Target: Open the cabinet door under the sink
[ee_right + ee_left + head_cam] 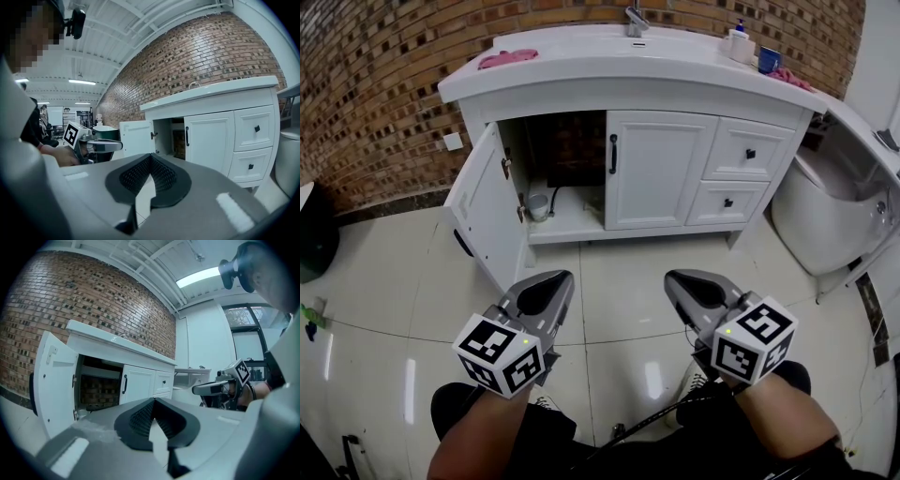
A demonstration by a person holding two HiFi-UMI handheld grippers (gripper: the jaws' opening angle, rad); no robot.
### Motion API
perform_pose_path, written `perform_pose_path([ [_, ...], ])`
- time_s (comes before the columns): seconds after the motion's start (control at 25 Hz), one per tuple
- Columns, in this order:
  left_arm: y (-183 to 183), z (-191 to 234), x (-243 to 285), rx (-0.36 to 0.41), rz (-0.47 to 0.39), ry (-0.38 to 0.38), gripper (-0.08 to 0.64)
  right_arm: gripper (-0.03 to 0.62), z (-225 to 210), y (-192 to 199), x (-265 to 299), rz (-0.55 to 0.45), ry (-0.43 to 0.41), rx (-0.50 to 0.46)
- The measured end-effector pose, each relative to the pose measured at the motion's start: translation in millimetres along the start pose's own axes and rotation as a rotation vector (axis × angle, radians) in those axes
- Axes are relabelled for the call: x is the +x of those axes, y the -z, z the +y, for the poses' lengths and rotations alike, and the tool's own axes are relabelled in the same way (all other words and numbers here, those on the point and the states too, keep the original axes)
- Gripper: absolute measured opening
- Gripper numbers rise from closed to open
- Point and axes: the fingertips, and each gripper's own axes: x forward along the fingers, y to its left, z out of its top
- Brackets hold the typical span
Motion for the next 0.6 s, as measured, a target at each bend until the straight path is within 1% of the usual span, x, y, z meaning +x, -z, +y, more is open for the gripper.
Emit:
perform_pose_path([
  [0.6,0.9,0.2,-2.0,0.006,0.002,-0.003,0.005,0.006,2.2,1.1,2.1,0.006,-0.002,-0.008],
])
